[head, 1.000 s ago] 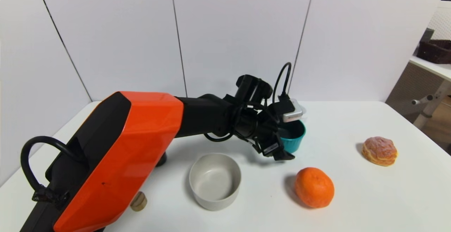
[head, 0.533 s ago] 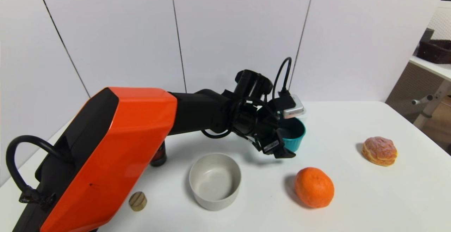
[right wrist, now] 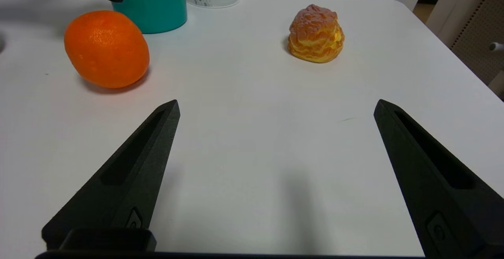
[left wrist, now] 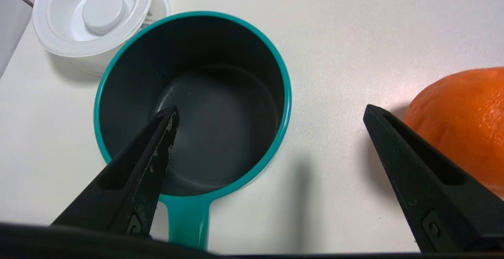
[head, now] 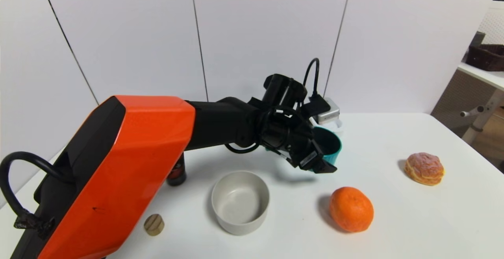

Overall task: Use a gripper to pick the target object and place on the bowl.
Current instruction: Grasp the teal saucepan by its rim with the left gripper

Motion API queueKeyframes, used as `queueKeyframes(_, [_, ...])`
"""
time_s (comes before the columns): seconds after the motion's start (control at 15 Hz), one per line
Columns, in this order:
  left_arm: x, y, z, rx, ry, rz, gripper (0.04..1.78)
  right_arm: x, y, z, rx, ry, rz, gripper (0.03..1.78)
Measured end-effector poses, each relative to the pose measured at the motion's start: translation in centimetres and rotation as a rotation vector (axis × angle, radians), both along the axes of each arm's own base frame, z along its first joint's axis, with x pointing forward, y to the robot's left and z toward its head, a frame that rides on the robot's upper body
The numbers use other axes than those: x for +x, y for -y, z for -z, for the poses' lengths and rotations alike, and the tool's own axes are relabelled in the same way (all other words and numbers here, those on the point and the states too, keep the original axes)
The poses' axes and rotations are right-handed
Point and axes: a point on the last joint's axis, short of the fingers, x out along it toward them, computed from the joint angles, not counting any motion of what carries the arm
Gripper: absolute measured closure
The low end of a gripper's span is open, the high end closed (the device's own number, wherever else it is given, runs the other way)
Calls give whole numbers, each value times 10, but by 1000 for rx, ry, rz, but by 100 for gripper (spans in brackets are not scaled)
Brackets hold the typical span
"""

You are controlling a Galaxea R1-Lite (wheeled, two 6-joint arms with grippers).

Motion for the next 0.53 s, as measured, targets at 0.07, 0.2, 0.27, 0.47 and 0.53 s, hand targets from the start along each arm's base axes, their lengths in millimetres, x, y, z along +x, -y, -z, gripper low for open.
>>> queueKeyframes(0.07, [-1, 2, 0, -12, -14, -5, 13, 0, 0, 0, 0, 0, 0, 11])
queueKeyframes(0.2, [-4, 6, 1, -24, -41, -10, 13, 0, 0, 0, 0, 0, 0, 11])
queueKeyframes(0.27, [-6, 8, 2, -28, -54, -12, 13, 0, 0, 0, 0, 0, 0, 11])
queueKeyframes(0.47, [-9, 13, 5, -37, -90, -20, 13, 0, 0, 0, 0, 0, 0, 11])
queueKeyframes(0.53, [-10, 14, 5, -40, -100, -23, 13, 0, 0, 0, 0, 0, 0, 11])
